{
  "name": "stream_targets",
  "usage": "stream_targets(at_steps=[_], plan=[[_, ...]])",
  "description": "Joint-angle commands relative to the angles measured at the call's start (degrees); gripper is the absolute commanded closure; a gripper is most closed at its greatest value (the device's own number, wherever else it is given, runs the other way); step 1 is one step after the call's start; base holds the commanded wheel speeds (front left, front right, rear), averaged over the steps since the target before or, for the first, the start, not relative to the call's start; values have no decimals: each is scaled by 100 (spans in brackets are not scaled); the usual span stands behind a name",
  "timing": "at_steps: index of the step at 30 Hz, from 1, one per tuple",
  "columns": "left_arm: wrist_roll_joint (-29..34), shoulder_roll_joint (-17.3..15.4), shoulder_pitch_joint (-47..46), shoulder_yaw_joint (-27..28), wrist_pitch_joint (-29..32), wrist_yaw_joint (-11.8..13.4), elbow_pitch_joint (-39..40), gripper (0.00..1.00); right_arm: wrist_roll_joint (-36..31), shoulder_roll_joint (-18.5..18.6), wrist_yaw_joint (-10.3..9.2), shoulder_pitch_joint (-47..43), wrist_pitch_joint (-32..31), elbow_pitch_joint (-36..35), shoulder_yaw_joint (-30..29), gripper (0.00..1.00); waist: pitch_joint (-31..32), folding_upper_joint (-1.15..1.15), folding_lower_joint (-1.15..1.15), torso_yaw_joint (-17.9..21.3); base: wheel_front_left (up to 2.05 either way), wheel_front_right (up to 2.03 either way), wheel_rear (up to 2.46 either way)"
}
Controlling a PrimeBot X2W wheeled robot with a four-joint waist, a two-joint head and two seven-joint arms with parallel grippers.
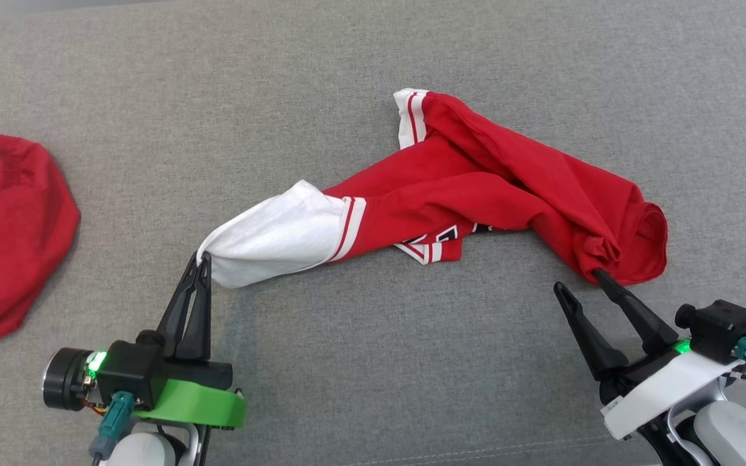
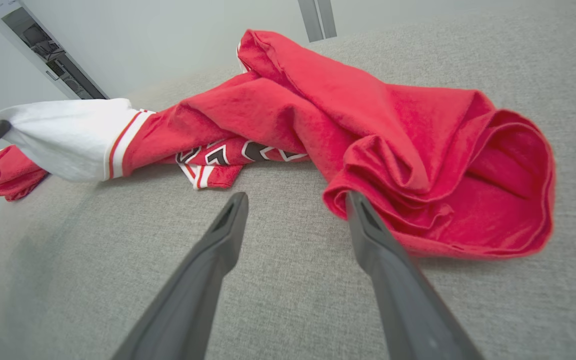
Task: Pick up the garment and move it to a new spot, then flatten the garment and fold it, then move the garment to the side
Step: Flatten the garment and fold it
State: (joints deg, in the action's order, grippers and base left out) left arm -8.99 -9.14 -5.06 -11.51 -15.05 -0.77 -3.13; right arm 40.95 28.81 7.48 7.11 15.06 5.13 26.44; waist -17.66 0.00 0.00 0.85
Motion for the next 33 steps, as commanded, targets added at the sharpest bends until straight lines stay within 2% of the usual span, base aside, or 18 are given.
stream_targets(at_steps=[1,5,7,8,9,10,11,17,20,26,29,33], plan=[[94,33,91,23,-18,-22,-8,100,60,-30,3,80,15,40,34,0,-19,0,0,-34,0,0,0],[91,100,54,56,-18,-69,-40,100,275,-60,3,221,16,198,180,0,-64,0,0,-101,0,0,0],[90,133,23,80,-18,-88,-51,100,345,-84,2,358,16,297,241,20,-102,0,0,-118,0,0,0],[105,147,2,89,-18,-105,-62,100,376,-115,2,440,16,358,258,48,-120,0,0,-127,0,0,0],[119,160,-13,97,-18,-108,-67,100,381,-132,2,505,16,402,249,55,-134,0,0,-134,0,0,0],[133,171,-29,108,-18,-117,-76,100,402,-175,2,581,16,439,202,96,-146,0,0,-142,0,0,0],[146,176,-38,120,-18,-122,-80,100,403,-193,3,624,16,483,185,100,-151,0,0,-151,0,0,0],[193,175,-124,274,-18,-161,111,100,-42,-190,2,935,16,273,-98,100,-107,0,0,-158,0,0,0],[242,9,-344,364,-18,-286,277,100,-155,-67,2,1204,16,-61,-356,100,-58,0,0,-103,0,0,0],[483,-685,-1501,423,4,-513,371,100,43,566,2,2241,16,-207,-578,100,8,0,0,-34,0,0,0],[536,-1068,-2494,377,126,-593,318,100,180,922,2,2900,16,56,-564,100,-22,0,0,-43,0,0,0],[448,-1455,-3924,203,159,-655,-35,100,344,1161,2,3879,16,463,-450,100,-118,0,0,-44,0,0,0]])
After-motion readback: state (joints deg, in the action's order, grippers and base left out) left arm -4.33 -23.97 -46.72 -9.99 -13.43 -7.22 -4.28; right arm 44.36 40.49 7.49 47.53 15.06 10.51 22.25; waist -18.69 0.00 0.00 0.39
